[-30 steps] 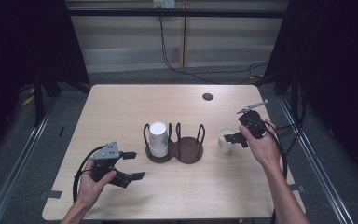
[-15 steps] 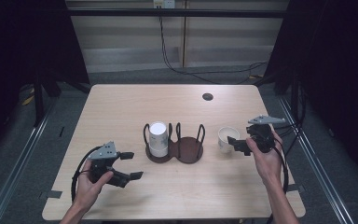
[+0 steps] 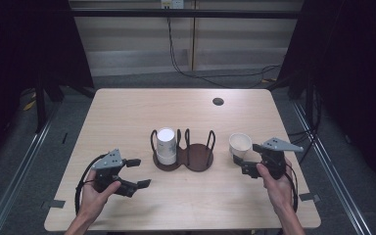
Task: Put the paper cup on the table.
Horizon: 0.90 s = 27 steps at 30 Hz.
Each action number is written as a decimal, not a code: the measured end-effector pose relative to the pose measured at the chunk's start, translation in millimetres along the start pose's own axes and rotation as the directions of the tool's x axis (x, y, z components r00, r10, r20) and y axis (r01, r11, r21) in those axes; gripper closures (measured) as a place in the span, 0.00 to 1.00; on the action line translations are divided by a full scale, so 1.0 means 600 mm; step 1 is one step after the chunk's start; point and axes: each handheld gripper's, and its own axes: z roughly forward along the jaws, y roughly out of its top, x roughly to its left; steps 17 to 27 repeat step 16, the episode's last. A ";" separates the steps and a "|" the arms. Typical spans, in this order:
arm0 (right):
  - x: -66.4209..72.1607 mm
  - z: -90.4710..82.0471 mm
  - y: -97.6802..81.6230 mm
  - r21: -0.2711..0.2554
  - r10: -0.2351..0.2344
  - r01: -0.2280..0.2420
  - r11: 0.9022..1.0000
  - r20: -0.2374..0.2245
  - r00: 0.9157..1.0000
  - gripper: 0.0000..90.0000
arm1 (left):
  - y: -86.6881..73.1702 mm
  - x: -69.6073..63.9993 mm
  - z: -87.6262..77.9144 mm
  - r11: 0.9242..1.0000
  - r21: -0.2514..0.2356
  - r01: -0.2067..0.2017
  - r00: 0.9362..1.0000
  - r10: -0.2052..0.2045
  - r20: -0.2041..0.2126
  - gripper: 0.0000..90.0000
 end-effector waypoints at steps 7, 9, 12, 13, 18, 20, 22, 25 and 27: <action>0.037 -0.003 -0.025 -0.034 -0.016 0.014 0.999 -0.072 0.997 0.15 | -0.001 -0.001 0.001 1.000 -0.003 0.005 1.000 -0.005 -0.003 0.18; 0.044 0.001 -0.036 -0.049 -0.019 0.014 0.999 -0.091 0.996 0.15 | -0.002 -0.001 0.001 1.000 -0.005 0.005 1.000 -0.005 -0.002 0.18; 0.050 0.007 -0.049 -0.047 -0.038 0.033 0.998 -0.099 0.994 0.15 | -0.003 -0.003 0.002 1.000 -0.009 0.014 1.000 -0.014 -0.001 0.18; 0.052 0.010 -0.053 -0.040 -0.039 0.035 0.999 -0.110 0.993 0.15 | -0.004 -0.003 0.002 1.000 -0.011 0.019 1.000 -0.019 -0.005 0.18; 0.053 0.014 -0.055 -0.038 -0.049 0.045 0.998 -0.129 0.990 0.15 | -0.006 -0.007 0.002 0.997 -0.056 0.055 0.998 -0.055 -0.003 0.18; 0.053 0.014 -0.055 -0.038 -0.049 0.045 0.998 -0.129 0.990 0.15 | -0.006 -0.007 0.002 0.997 -0.056 0.055 0.998 -0.055 -0.003 0.18; 0.053 0.014 -0.055 -0.038 -0.049 0.045 0.998 -0.129 0.990 0.15 | -0.006 -0.007 0.002 0.997 -0.056 0.055 0.998 -0.055 -0.003 0.18; 0.053 0.014 -0.055 -0.038 -0.049 0.045 0.998 -0.129 0.990 0.15 | -0.006 -0.007 0.002 0.997 -0.056 0.055 0.998 -0.055 -0.003 0.18; 0.053 0.014 -0.055 -0.038 -0.049 0.045 0.998 -0.129 0.990 0.15 | -0.006 -0.007 0.002 0.997 -0.056 0.055 0.998 -0.055 -0.003 0.18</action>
